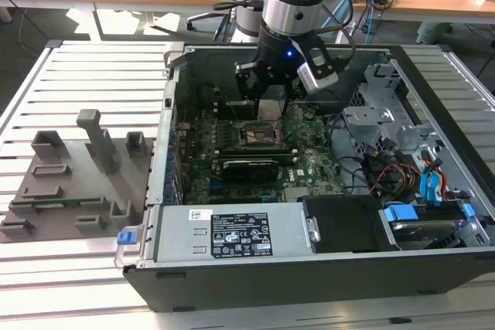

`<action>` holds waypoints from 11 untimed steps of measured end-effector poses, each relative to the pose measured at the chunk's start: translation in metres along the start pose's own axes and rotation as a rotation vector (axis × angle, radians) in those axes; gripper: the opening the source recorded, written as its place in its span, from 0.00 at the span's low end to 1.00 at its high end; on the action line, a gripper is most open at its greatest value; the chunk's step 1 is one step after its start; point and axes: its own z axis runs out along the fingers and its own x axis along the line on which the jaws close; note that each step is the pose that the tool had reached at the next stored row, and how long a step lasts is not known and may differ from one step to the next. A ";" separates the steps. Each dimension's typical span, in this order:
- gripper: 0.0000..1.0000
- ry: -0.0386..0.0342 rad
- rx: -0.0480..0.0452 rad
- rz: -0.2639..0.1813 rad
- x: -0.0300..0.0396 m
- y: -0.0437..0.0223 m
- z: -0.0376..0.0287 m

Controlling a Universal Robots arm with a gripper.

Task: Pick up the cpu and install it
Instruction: 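Place the cpu into insertion slot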

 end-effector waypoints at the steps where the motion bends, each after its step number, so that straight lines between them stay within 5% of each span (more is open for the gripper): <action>1: 0.55 -0.0004 -0.0001 0.009 0.0000 0.0000 0.0000; 3: 0.55 -0.0031 0.0004 0.074 0.0000 0.0000 0.0000; 11: 0.55 -0.0081 -0.0014 0.196 -0.0001 0.0000 0.0002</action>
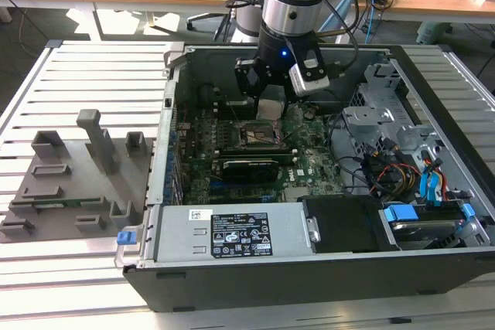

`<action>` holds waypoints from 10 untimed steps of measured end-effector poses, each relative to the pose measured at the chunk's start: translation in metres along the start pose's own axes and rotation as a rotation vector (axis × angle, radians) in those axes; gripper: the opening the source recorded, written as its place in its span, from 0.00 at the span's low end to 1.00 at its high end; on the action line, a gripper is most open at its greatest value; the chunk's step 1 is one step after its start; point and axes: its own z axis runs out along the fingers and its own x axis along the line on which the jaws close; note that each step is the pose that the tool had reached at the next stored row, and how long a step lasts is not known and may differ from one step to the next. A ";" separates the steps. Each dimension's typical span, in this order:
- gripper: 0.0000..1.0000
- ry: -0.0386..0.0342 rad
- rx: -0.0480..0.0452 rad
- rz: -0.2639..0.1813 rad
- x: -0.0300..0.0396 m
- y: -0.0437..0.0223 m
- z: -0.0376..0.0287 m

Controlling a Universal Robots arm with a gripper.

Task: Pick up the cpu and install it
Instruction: 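Place the cpu into insertion slot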

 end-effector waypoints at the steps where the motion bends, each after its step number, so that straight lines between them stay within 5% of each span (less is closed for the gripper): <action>1: 0.55 -0.0004 -0.0002 0.011 0.0000 0.0000 0.0000; 10: 0.55 -0.0028 -0.0021 0.075 0.0000 0.0000 0.0003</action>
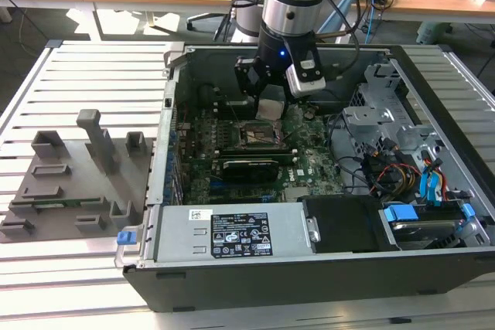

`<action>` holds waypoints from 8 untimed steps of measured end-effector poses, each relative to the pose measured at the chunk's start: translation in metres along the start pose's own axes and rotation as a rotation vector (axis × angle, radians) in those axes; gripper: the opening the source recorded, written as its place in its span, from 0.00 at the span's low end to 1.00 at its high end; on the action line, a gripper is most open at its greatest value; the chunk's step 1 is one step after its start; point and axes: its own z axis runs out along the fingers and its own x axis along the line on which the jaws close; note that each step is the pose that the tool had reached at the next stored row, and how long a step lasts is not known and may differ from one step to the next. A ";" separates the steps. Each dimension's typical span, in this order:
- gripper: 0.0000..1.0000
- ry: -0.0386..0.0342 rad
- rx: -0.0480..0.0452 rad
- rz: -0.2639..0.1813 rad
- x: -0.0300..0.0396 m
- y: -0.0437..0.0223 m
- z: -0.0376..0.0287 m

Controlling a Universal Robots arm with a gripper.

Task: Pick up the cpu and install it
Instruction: 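Place the cpu into insertion slot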

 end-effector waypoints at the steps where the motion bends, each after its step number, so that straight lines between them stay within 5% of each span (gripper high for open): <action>1: 0.55 -0.0002 -0.0002 0.004 0.0000 0.0000 0.0000; 8: 0.55 -0.0019 -0.0008 0.045 0.0000 0.0000 0.0001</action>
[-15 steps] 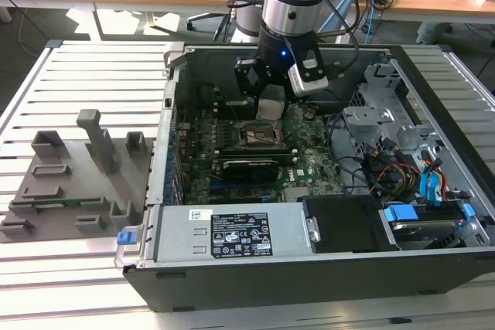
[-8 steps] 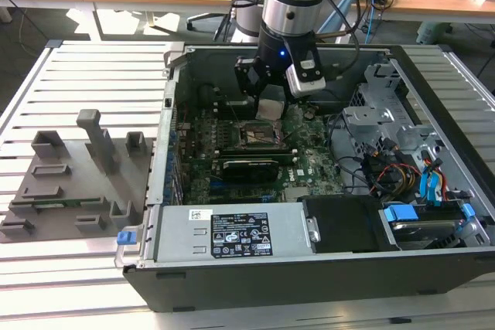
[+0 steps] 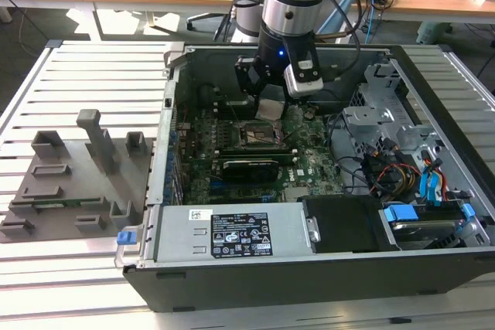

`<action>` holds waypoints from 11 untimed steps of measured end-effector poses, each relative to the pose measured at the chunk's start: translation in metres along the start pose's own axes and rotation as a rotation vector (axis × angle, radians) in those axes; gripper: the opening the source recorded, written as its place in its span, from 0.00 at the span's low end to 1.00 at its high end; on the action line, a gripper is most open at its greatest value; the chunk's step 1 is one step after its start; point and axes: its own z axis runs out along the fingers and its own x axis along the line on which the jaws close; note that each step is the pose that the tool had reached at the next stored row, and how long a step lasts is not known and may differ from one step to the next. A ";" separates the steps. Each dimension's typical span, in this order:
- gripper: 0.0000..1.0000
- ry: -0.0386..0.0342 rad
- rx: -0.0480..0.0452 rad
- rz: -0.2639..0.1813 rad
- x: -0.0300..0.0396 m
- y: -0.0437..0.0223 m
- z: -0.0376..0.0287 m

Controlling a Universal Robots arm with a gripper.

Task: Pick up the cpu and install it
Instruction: 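Place the cpu into insertion slot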

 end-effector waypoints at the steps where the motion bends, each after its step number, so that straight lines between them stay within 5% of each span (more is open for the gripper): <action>1: 0.55 -0.0002 -0.0001 0.004 0.0000 0.0000 0.0000; 11: 0.55 -0.0032 -0.0010 0.077 0.0000 0.0000 0.0001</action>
